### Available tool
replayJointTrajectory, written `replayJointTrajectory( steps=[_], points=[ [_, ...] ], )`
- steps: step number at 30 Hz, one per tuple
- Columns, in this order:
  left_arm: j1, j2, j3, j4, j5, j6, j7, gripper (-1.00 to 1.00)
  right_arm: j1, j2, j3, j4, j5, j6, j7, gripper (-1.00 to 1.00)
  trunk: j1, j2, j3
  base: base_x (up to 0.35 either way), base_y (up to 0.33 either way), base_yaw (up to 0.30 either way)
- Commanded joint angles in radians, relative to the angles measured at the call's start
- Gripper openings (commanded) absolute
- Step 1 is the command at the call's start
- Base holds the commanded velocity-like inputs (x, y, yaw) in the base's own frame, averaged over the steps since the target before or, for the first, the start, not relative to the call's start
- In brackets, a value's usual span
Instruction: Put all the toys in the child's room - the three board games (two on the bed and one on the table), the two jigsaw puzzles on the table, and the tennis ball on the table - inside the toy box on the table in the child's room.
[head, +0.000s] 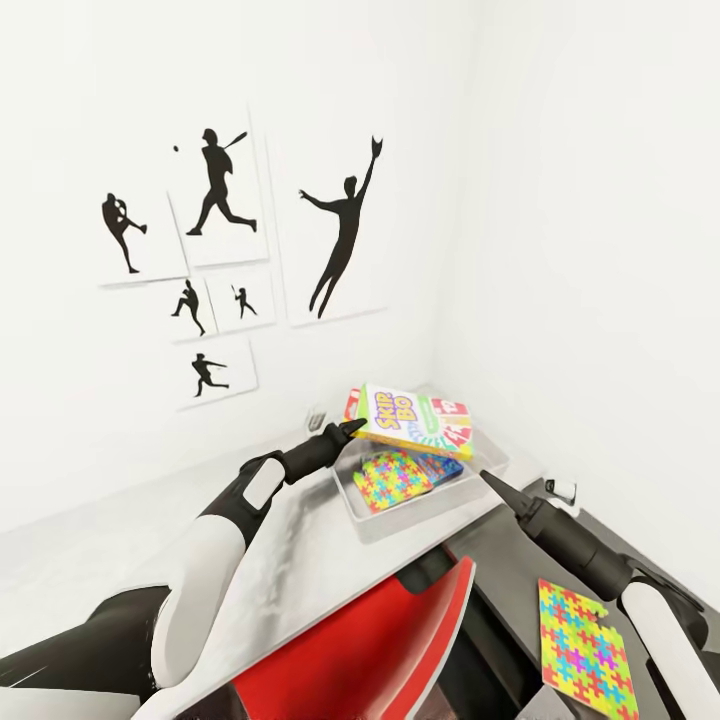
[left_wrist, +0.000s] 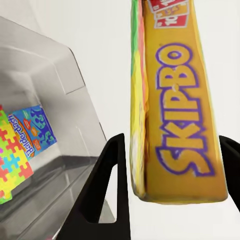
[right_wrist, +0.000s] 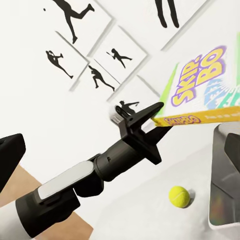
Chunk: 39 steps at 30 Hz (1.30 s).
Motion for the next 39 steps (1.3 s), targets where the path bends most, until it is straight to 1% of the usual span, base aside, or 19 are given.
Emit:
replayJointTrajectory(
  steps=[1, 16, 34, 39],
  points=[
    [-0.001, -0.001, 0.005, 0.001, 0.005, 0.004, 0.000, -1.00, -0.001, 0.000, -0.001, 0.000, -0.007, 0.008, 0.000, 1.00, 0.001, -0.002, -0.004, 0.000, 0.000, 0.000],
    [-0.001, -0.001, 0.004, 0.003, 0.000, -0.015, 0.006, -1.00, -0.001, 0.000, -0.002, 0.000, -0.007, 0.007, 0.001, 1.00, 0.001, -0.002, -0.028, 0.000, 0.000, 0.000],
    [-0.001, -0.001, 0.001, 0.003, -0.007, -0.014, 0.008, -1.00, -0.001, -0.001, -0.002, 0.000, -0.007, 0.006, 0.003, 1.00, 0.001, -0.002, -0.058, 0.000, 0.000, 0.000],
    [-0.001, -0.001, 0.000, 0.003, -0.008, -0.014, 0.009, -1.00, 0.000, -0.001, -0.002, 0.000, -0.007, 0.002, 0.006, 1.00, 0.001, -0.002, -0.061, 0.000, 0.000, 0.000]
  ],
)
